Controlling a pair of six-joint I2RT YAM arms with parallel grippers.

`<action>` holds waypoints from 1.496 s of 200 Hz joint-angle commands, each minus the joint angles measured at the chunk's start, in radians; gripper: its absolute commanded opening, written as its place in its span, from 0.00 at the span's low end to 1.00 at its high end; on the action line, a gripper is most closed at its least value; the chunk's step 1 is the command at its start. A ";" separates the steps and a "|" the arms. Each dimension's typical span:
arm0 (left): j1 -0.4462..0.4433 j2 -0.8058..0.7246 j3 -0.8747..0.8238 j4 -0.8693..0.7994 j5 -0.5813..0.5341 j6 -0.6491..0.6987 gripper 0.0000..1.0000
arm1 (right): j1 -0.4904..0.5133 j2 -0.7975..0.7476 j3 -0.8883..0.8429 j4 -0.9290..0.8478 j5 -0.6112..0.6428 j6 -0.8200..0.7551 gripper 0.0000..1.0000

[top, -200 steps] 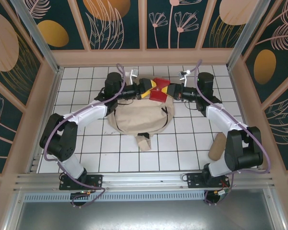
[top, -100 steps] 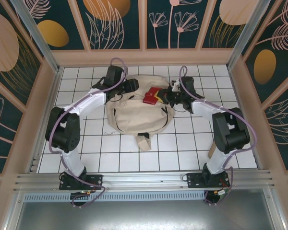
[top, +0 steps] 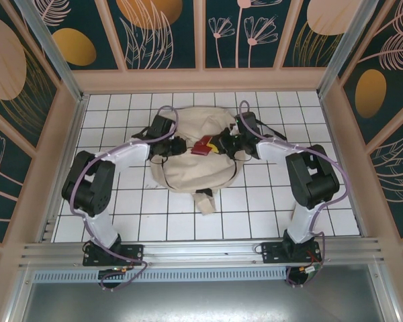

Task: Pack the student bag
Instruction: Move the student bag to the center of the table, then open the student bag at the center of the table.

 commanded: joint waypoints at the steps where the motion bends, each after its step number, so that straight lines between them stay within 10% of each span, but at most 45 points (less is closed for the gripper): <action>1: -0.041 -0.047 -0.097 0.025 0.077 -0.076 0.27 | 0.001 -0.064 -0.059 -0.080 0.010 -0.075 0.01; 87: -0.071 -0.164 -0.026 -0.067 -0.032 -0.107 0.24 | -0.004 -0.112 -0.202 -0.105 0.099 -0.264 0.00; 121: -0.098 -0.182 0.039 -0.151 -0.111 -0.122 0.41 | -0.004 -0.198 -0.254 -0.040 0.072 -0.276 0.01; 299: -0.209 0.257 0.444 -0.360 -0.379 -0.487 0.57 | -0.005 -0.253 -0.367 0.021 0.139 -0.272 0.00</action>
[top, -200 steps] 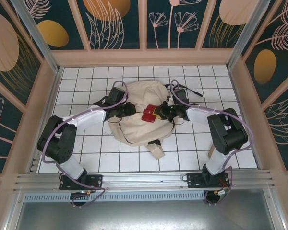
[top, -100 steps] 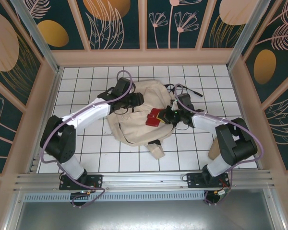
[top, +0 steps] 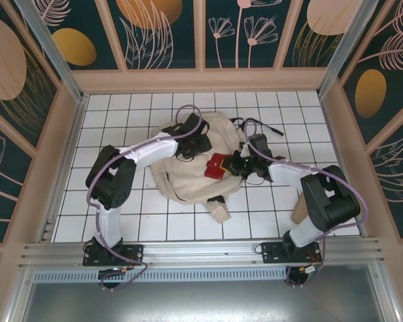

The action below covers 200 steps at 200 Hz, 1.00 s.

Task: Pack the student bag
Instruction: Open the student bag at the center of the table.

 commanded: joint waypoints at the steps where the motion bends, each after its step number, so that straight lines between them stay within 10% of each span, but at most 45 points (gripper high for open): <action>1: 0.001 0.045 0.073 -0.099 -0.117 -0.064 0.57 | -0.003 -0.010 -0.028 -0.005 0.035 -0.010 0.00; 57: 0.000 0.135 0.158 -0.218 -0.199 -0.087 0.54 | -0.003 -0.007 -0.039 -0.016 0.059 -0.037 0.00; 159: 0.000 -0.013 0.090 -0.052 -0.154 -0.145 0.00 | -0.006 -0.004 -0.058 -0.008 0.048 -0.081 0.00; 200: 0.000 -0.137 -0.009 0.084 -0.066 -0.105 0.00 | -0.044 -0.136 -0.103 0.023 0.003 -0.183 0.00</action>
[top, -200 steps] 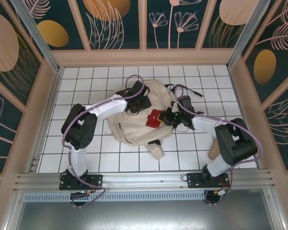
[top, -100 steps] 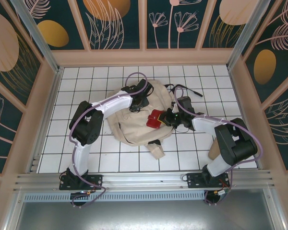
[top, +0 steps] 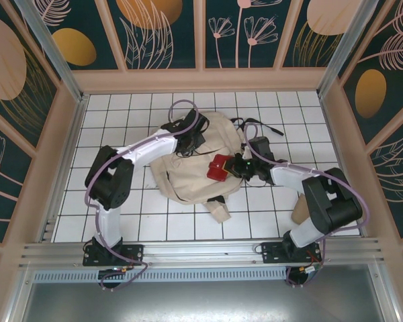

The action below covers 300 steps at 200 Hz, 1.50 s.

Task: Pack the student bag
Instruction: Open the student bag at the center of the table, then place the card holder in the student bag.

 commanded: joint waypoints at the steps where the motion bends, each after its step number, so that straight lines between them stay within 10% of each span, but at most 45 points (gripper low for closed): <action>1: -0.004 -0.099 -0.032 0.125 0.070 0.027 0.00 | -0.026 -0.093 -0.046 0.000 -0.022 -0.095 0.00; 123: -0.002 -0.161 -0.058 0.134 0.080 0.037 0.00 | 0.033 0.087 0.007 0.372 -0.336 0.047 0.00; 209: 0.003 -0.125 -0.045 0.152 0.105 0.026 0.00 | -0.017 0.152 -0.048 0.783 -0.154 0.366 0.00; 300: 0.009 -0.086 -0.020 0.138 0.135 0.038 0.00 | 0.057 0.304 0.093 0.811 0.065 0.486 0.09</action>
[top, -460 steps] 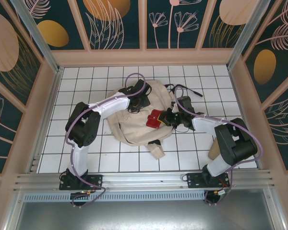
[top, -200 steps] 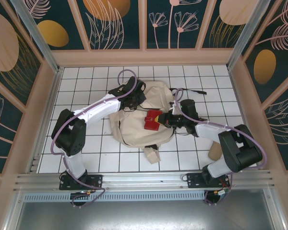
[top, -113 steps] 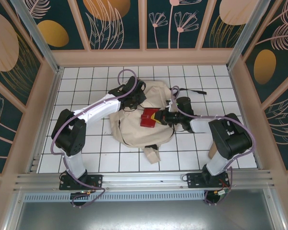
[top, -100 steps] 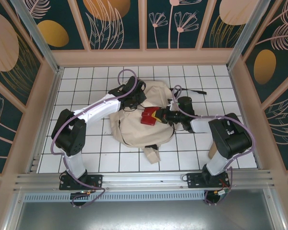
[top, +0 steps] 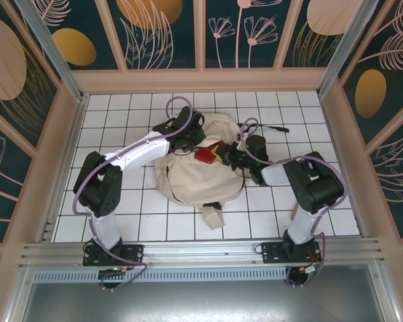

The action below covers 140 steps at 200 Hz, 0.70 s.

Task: Pack the student bag
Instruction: Place the card holder in the student bag.

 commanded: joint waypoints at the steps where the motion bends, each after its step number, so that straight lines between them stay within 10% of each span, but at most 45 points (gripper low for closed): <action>1: 0.004 0.006 0.037 0.027 0.030 0.021 0.00 | 0.019 0.049 0.095 0.098 0.099 0.042 0.09; 44: 0.019 0.002 0.014 0.034 0.032 0.021 0.00 | 0.027 0.042 0.110 -0.003 0.051 0.059 0.43; 140: 0.036 -0.005 -0.012 0.063 0.056 0.033 0.00 | 0.072 -0.101 0.072 -0.446 0.057 -0.050 0.48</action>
